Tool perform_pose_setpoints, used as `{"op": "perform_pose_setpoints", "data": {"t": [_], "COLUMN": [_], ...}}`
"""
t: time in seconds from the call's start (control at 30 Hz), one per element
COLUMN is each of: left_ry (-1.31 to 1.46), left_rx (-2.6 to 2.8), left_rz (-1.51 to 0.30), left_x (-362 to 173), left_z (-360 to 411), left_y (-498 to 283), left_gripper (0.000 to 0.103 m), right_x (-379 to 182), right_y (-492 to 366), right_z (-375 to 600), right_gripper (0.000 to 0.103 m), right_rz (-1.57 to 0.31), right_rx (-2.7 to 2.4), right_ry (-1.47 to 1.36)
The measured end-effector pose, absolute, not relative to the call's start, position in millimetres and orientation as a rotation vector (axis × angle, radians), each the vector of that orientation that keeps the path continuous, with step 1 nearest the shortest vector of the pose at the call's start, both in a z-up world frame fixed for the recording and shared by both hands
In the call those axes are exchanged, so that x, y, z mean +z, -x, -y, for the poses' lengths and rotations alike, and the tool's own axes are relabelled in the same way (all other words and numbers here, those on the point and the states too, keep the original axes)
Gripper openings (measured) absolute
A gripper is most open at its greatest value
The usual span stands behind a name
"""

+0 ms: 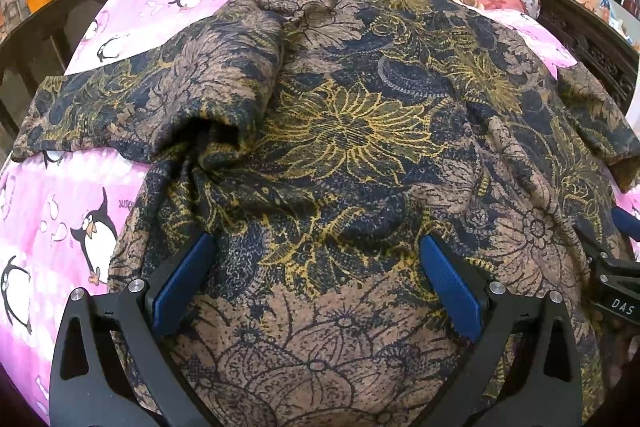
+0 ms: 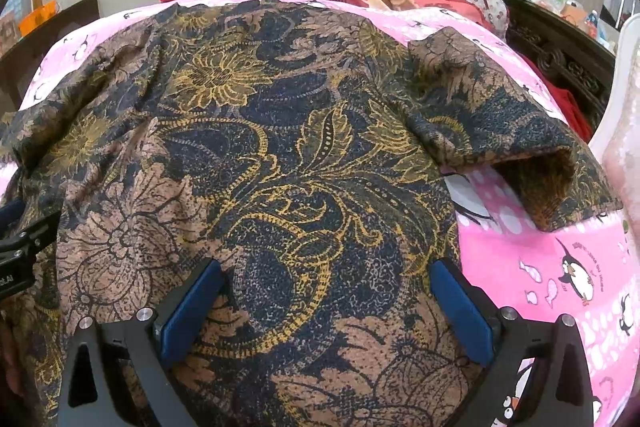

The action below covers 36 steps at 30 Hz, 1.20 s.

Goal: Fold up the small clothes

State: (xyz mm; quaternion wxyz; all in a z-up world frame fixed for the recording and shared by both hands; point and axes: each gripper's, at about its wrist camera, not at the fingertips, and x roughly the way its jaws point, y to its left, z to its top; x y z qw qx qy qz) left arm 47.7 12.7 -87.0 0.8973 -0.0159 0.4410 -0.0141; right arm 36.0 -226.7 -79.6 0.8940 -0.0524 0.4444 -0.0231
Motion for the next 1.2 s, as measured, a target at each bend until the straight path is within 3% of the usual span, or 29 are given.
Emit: {"op": "perform_pose_setpoints", "data": {"t": [0.23,0.37,0.6,0.73,0.8,0.93,1.17,1.2], "left_ry": [0.017,0.075,0.124,0.272,0.481,0.761,0.873,0.912], "left_rx": [-0.055,-0.098,0.105,0.264,0.236,0.118,0.139,0.148], "left_rz": [-0.961,-0.85,-0.74,-0.809,-0.832,-0.854,-0.741,-0.72], "left_x": [-76,-27,25,9,-11,-53,-64,-63], "left_z": [-10,-38,-180,-262,-291,-295,-324,-334], "left_y": [-47,-24,-42,-57,-48,-35,-72,-74], "left_gripper": [0.103,0.103,0.103,0.102,0.102,0.102,0.102,0.095], "right_x": [-80,-80,-80,-80,-81,-81,-82,-82], "right_y": [-36,-36,-35,-35,-36,-36,-37,-37], "right_z": [227,227,225,224,224,224,225,226], "right_gripper": [0.103,0.103,0.103,0.103,0.103,0.103,0.103,0.103], "right_rz": [-0.921,-0.924,-0.922,-0.921,-0.921,-0.92,-0.919,-0.919], "right_rx": [-0.054,-0.054,-0.07,-0.071,-0.071,-0.068,-0.062,-0.062], "right_ry": [0.115,0.116,0.142,0.143,0.143,0.137,0.125,0.123]}}
